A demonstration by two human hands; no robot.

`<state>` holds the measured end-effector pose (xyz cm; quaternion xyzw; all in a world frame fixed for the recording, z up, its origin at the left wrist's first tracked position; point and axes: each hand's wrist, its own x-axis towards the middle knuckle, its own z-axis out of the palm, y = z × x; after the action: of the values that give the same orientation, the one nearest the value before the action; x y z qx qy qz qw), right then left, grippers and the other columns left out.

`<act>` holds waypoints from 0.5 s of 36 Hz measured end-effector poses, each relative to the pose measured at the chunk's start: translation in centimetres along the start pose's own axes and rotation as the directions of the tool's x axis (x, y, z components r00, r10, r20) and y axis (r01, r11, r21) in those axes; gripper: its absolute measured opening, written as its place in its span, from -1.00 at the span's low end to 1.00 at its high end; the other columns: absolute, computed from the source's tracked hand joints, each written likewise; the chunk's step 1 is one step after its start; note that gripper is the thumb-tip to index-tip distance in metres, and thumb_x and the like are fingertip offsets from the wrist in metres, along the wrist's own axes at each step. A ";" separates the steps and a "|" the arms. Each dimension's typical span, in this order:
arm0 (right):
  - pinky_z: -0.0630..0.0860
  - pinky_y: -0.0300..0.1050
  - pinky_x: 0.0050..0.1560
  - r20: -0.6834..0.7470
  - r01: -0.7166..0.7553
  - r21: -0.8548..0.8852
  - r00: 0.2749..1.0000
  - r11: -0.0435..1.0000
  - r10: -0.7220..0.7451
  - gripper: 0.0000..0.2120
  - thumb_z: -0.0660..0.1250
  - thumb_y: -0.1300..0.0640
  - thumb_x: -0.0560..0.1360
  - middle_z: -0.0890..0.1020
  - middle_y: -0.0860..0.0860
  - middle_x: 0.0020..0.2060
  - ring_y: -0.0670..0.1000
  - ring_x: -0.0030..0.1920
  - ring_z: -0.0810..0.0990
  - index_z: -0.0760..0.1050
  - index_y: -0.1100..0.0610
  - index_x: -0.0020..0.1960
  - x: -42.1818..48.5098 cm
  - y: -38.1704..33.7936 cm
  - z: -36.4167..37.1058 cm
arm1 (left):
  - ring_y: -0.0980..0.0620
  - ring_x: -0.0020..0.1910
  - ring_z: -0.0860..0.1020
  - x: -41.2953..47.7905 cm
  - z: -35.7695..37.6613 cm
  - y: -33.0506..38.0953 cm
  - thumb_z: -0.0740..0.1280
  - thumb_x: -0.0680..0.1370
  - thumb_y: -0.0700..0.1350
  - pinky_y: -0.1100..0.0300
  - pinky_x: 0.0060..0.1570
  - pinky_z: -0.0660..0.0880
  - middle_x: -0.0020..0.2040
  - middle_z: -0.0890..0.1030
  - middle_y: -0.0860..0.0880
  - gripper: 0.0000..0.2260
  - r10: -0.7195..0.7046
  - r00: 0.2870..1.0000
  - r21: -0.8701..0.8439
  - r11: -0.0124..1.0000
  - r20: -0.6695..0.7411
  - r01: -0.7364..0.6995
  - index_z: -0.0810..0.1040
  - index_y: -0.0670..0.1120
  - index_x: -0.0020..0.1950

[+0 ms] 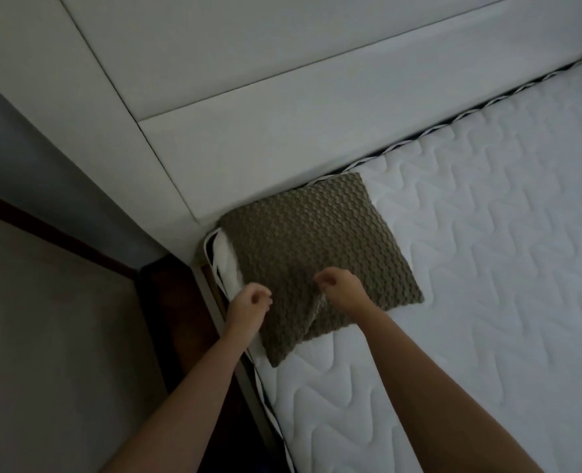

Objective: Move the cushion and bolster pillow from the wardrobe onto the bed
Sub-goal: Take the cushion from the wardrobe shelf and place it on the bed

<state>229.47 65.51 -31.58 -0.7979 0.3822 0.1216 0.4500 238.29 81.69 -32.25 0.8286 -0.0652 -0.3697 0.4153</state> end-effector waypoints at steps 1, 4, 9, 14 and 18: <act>0.35 -0.22 0.09 -0.023 0.011 0.004 1.000 1.000 -0.011 -0.73 0.15 0.26 0.55 0.59 0.11 0.17 0.08 0.18 0.52 0.55 0.17 0.16 0.5 0.1 -0.1 | -0.10 -0.09 0.56 0.5 0.1 0.4 0.20 0.57 -0.20 0.02 -0.03 0.50 -0.16 0.57 -0.06 -0.85 0.047 0.999 0.032 0.998 -0.002 -0.047 0.49 -0.02 -0.15; 0.37 -0.17 0.14 -0.100 0.041 -0.007 0.994 0.999 -0.042 -0.73 0.15 0.23 0.55 0.57 0.12 0.19 0.10 0.19 0.52 0.54 0.17 0.17 2.3 0.2 -0.5 | 0.04 -0.11 0.51 2.6 0.8 1.8 0.22 0.57 -0.15 0.17 -0.14 0.42 -0.10 0.56 0.00 -0.90 0.182 0.983 0.143 0.974 -0.013 -0.178 0.49 0.01 -0.09; 0.36 -0.13 0.17 -0.262 0.123 -0.076 0.955 0.989 -0.139 -0.71 0.10 0.22 0.56 0.51 0.14 0.20 0.12 0.20 0.48 0.46 0.18 0.23 5.5 -0.1 -1.0 | -0.01 0.09 0.49 6.1 2.8 3.9 0.23 0.53 -0.24 0.18 0.07 0.41 0.10 0.55 -0.10 -0.80 0.401 0.915 0.287 0.882 -0.042 -0.374 0.51 -0.14 0.13; 0.35 -0.10 0.22 -0.435 0.232 -0.045 0.871 0.972 -0.229 -0.67 0.10 0.18 0.58 0.46 0.10 0.26 0.09 0.28 0.41 0.36 0.15 0.33 10.7 -0.1 -0.7 | -0.10 0.32 0.40 11.4 6.1 5.1 0.19 0.54 -0.24 0.08 0.33 0.28 0.33 0.46 -0.17 -0.65 0.525 0.848 0.420 0.788 -0.076 -0.450 0.40 -0.21 0.33; 0.16 -0.01 0.41 -0.266 0.244 -0.195 0.919 0.950 -0.291 -0.59 0.02 0.11 0.60 0.33 0.02 0.43 0.05 0.43 0.25 0.22 0.04 0.44 14.3 0.8 1.7 | 0.01 0.52 0.05 15.4 10.0 3.7 0.10 0.61 -0.10 0.04 0.47 0.00 0.53 0.15 -0.07 -0.54 0.425 0.904 0.536 0.754 0.042 -0.379 0.10 -0.11 0.50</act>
<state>238.87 59.44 -40.73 -0.8849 0.3205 -0.0301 0.3367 243.41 66.50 -41.91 0.8916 -0.3243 -0.2043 0.2412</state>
